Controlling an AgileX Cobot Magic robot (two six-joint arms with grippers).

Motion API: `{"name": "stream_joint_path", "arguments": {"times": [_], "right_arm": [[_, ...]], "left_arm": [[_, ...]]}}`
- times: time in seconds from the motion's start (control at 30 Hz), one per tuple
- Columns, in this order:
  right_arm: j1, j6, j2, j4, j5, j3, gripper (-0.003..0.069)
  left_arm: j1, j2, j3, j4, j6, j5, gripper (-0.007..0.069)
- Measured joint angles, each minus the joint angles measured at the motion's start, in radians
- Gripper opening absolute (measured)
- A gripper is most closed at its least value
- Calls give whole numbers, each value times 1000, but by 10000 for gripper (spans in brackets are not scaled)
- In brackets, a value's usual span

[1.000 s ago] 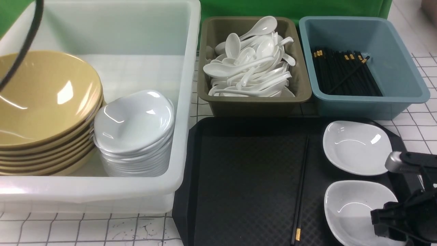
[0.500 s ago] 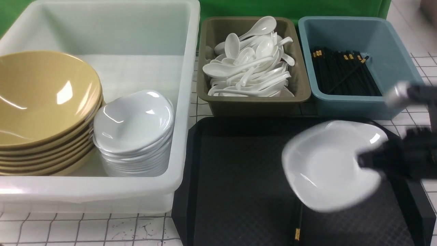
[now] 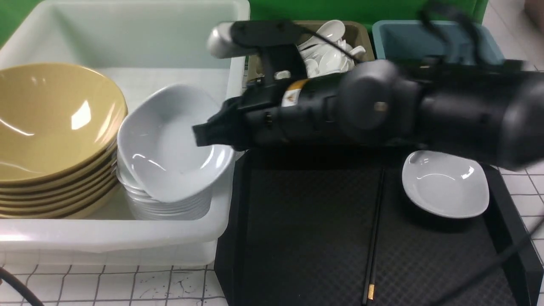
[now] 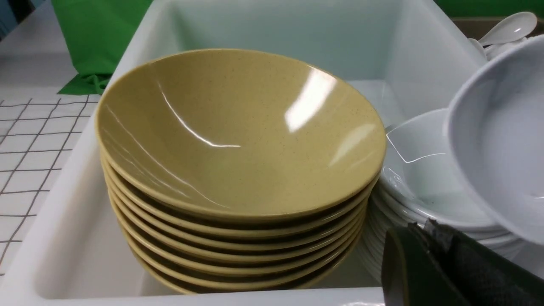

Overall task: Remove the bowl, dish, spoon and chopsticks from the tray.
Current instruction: Use the right arm to put the plate into the large storage box on the left

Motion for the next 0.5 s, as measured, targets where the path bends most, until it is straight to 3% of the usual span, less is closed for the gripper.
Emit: {"name": "stream_joint_path", "arguments": {"times": [0.17, 0.27, 0.3, 0.37, 0.5], "right_arm": [[1, -1, 69, -4, 6, -73, 169], [-6, -8, 59, -28, 33, -83, 282], [-25, -8, 36, -39, 70, -85, 355], [-63, -8, -3, -51, 153, -85, 425], [-175, 35, -144, -157, 245, -4, 482]], "left_arm": [[0, 0, 0, 0, 0, 0, -12], [0, 0, 0, 0, 0, 0, -12], [0, 0, 0, 0, -2, 1, -12], [0, 0, 0, 0, -3, 1, -12], [0, 0, 1, 0, -3, 1, -12]]}}
